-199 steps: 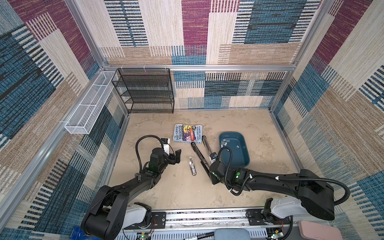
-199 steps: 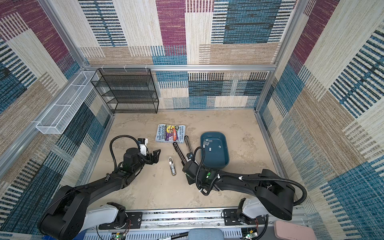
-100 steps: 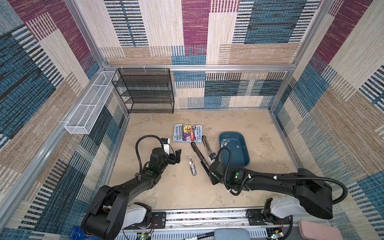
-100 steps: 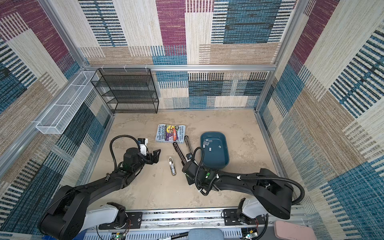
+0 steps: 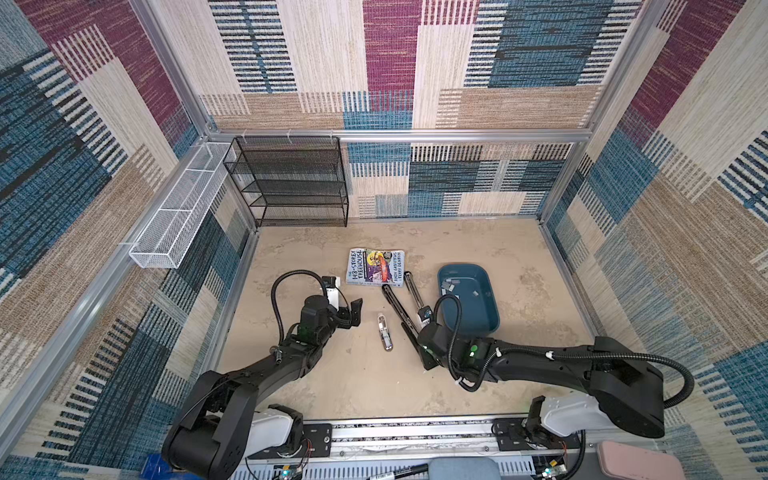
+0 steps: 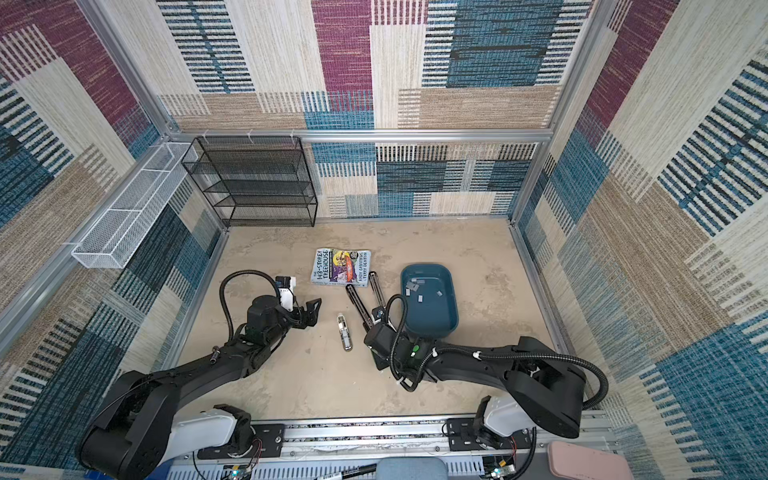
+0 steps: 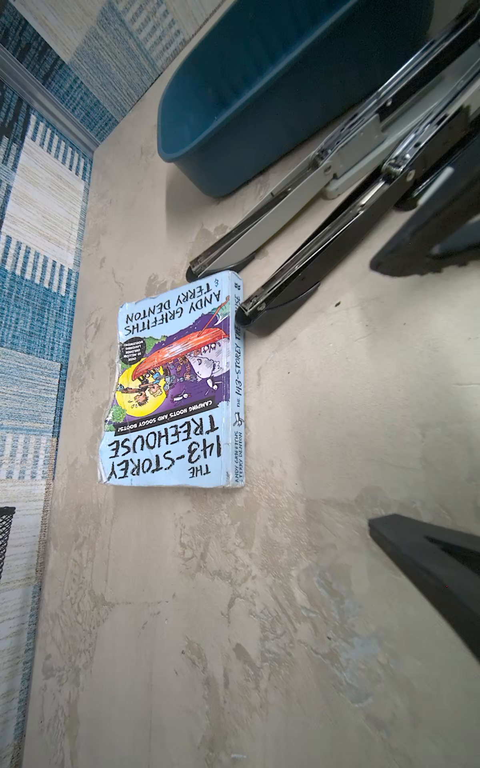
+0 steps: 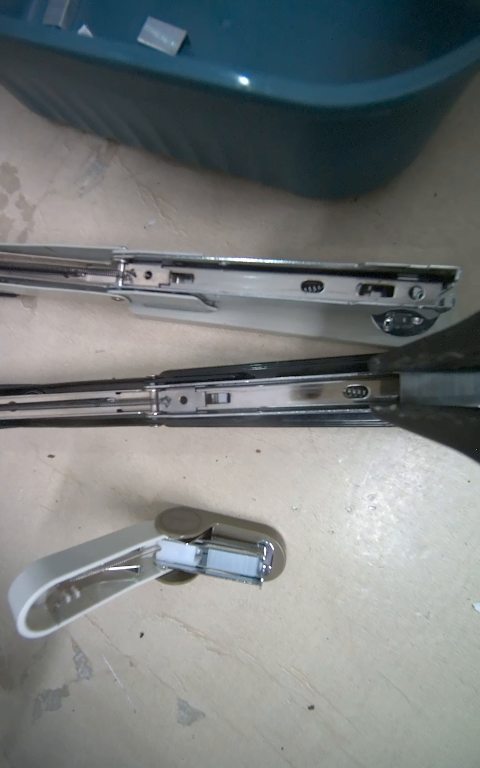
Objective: Load the staples into the stapler
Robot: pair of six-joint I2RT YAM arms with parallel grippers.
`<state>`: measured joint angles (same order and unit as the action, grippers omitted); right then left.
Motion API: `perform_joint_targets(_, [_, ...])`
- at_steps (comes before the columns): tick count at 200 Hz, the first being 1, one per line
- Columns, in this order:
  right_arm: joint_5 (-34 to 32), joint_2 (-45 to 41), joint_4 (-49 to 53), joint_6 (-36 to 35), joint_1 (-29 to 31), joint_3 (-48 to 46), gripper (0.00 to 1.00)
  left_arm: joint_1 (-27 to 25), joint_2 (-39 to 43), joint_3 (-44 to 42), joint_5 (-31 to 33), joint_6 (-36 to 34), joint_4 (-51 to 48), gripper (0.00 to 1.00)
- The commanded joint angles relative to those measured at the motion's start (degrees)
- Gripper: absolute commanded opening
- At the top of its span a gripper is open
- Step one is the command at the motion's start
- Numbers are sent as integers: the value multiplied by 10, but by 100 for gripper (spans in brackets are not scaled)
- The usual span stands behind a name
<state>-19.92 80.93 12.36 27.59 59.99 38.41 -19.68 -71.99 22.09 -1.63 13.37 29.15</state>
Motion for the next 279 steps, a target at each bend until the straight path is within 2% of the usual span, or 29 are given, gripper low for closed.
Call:
perform_joint_targets(1, [6,2,-15,1,0,-4,6,-1,0,4,6,-11,9,93])
perform_joint_targets(72, [14,-2,-11,12,3,-10,7,-1,-1,4,5,-11,9,94])
perform_joint_targets(144, [21,-31,31,30,8,-15,15,-1,-1,4,6,-11,9,93])
perform_joint_targets(228, [28,-25,18,33,10,-20,15,-2,-1,5,7,-12,9,93])
perform_joint_targets(250, [27,-27,19,34,11,-20,25,-3,-2,5,6,-12,8,93])
perform_joint_targets(279, [23,-34,22,33,11,-17,33,-2,-2,5,7,-12,9,93])
